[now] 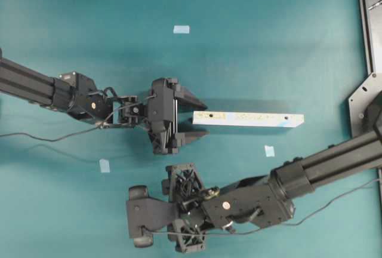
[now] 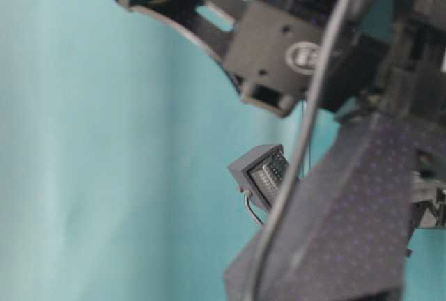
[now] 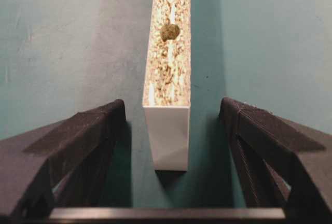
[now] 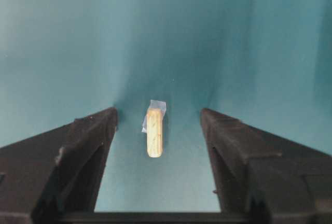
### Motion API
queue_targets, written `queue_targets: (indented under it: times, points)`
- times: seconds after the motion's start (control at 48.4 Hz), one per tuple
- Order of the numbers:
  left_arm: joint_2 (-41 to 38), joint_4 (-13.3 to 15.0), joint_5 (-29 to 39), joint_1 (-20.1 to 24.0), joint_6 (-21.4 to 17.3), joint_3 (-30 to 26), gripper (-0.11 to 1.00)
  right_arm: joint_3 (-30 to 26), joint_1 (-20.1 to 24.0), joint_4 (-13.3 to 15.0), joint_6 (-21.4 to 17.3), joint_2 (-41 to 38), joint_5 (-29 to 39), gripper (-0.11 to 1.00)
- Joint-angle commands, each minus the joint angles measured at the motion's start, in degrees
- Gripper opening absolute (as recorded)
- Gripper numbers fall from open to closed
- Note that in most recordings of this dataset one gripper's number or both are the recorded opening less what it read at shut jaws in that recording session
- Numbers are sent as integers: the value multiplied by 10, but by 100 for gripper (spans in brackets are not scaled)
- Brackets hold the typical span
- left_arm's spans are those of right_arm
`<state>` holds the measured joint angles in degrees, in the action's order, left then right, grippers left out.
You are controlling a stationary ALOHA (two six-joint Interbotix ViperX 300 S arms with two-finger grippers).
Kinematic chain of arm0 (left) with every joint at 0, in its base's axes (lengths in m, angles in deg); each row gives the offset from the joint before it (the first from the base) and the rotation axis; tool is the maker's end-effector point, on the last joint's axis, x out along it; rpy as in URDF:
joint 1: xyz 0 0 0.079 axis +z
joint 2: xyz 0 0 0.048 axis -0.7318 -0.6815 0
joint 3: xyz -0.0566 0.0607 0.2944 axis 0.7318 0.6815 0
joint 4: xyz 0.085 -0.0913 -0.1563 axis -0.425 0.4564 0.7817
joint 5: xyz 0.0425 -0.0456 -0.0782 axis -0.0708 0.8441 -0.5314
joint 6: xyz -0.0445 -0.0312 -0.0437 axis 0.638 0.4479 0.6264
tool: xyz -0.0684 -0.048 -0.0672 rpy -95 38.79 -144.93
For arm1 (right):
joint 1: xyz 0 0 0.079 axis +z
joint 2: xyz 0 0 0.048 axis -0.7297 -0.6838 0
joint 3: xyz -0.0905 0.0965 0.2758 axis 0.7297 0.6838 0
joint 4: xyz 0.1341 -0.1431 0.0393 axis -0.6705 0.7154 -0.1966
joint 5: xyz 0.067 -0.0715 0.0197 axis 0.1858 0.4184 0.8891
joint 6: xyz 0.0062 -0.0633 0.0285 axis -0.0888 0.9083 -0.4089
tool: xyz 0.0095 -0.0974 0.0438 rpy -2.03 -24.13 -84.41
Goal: Move the wooden board into place and insert the rod into its hole.
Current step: 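Close the right gripper on the wooden dowel and lift it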
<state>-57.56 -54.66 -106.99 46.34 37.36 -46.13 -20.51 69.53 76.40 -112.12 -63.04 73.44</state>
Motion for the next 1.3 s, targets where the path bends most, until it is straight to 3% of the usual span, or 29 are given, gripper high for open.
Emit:
queue_targets:
  times: [0.0, 0.227, 0.765, 1.034, 1.282]
  points:
    - [8, 0, 1, 3, -6, -1, 82, -4, 3, 4, -1, 11, -4, 66]
    - [9, 0, 1, 3, -6, -1, 82, -4, 3, 8, -1, 11, -10, 46]
    - [9, 0, 2, 3, -6, 1, 82, -4, 3, 9, -1, 7, -12, 44]
    - [9, -1, 2, 3, -6, 0, 82, -10, 2, 5, -1, 7, -6, 26]
    - [9, 0, 2, 3, -6, 1, 82, -24, -4, 1, -1, 7, 16, 26]
